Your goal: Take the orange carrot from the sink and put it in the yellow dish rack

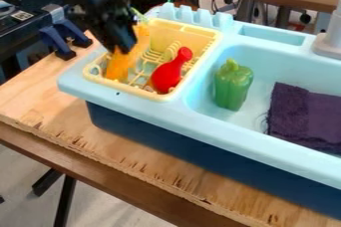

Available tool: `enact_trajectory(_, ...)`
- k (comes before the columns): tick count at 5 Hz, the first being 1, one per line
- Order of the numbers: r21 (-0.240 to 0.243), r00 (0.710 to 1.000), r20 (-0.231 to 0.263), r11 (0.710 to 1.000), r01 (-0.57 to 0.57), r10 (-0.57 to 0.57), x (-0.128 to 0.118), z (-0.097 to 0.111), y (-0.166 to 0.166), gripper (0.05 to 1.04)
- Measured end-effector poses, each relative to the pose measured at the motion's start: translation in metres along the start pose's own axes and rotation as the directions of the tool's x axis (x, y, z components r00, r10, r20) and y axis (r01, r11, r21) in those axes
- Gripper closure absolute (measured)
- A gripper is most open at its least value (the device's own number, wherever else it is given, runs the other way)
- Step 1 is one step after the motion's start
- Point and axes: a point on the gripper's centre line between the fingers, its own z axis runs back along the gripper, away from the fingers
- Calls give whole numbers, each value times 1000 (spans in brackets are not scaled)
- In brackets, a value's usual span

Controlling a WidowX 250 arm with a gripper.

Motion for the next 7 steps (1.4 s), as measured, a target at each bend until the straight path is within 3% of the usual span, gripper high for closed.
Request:
enact_trajectory(1,-15,1000,-28,1000,-7,7,-2,-11,4,716)
enact_trajectory(2,-24,999,-50,1000,3,-4,1,-11,3,427)
enact_trajectory(3,-30,999,-51,999,15,-17,0,-9,2,209)
enact_trajectory(4,-11,998,-22,998,56,-56,6,9,-6,77)
enact_trajectory(5,43,991,-22,990,134,-134,11,29,-25,79)
enact_trajectory(6,102,966,-38,960,259,-257,16,49,-60,81)
enact_trajectory(7,71,905,-71,903,424,-420,13,52,-113,81)
